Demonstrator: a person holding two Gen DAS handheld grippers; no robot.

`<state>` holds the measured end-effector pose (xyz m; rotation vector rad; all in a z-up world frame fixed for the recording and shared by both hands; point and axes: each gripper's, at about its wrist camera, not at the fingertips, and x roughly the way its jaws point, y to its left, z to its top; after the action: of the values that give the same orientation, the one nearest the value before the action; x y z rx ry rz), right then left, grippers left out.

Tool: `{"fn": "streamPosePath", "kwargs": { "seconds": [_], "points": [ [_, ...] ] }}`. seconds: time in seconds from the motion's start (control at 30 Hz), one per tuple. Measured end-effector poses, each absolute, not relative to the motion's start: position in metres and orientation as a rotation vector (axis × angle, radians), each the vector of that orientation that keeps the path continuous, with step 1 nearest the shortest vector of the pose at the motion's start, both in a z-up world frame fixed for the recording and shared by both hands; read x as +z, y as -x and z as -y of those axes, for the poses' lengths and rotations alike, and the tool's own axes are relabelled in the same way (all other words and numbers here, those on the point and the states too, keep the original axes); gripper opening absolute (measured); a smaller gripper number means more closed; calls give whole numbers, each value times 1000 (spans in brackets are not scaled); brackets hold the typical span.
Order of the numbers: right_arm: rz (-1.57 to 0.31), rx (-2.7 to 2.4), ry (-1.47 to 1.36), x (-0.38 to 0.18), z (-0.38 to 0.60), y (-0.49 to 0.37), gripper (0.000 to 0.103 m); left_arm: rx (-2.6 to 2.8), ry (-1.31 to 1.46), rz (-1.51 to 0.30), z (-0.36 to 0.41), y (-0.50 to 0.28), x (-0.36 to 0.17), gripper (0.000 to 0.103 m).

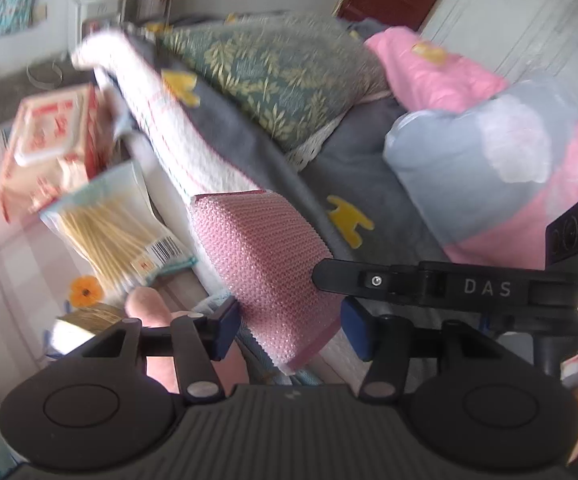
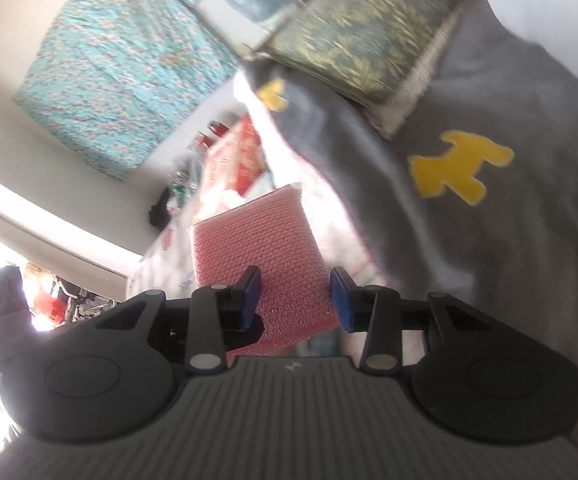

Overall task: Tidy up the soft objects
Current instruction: 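Lift the pink pad with the right tool and carry it into the box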

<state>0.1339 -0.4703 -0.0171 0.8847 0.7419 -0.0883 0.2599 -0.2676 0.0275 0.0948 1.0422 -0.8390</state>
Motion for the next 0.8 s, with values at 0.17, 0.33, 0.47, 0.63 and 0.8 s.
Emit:
{"fn": "streamPosePath", "kwargs": {
  "seconds": [0.17, 0.33, 0.47, 0.63, 0.8],
  "points": [
    [-681, -45, -842, 21, 443, -123, 38, -844, -101, -943, 237, -237, 64, 55],
    [-645, 42, -792, 52, 403, -125, 38, -804, -107, -857, 188, -219, 96, 55],
    [-654, 143, -767, 67, 357, -144, 38, -722, -117, -806, 135, -207, 112, 55],
    [-698, 310, -713, 87, 274, -177, 38, -574, -93, -774, 51, -199, 122, 55],
    [-780, 482, -638, 96, 170, -225, 39, -378, -52, -779, -37, -198, 118, 55]
  ]
}}
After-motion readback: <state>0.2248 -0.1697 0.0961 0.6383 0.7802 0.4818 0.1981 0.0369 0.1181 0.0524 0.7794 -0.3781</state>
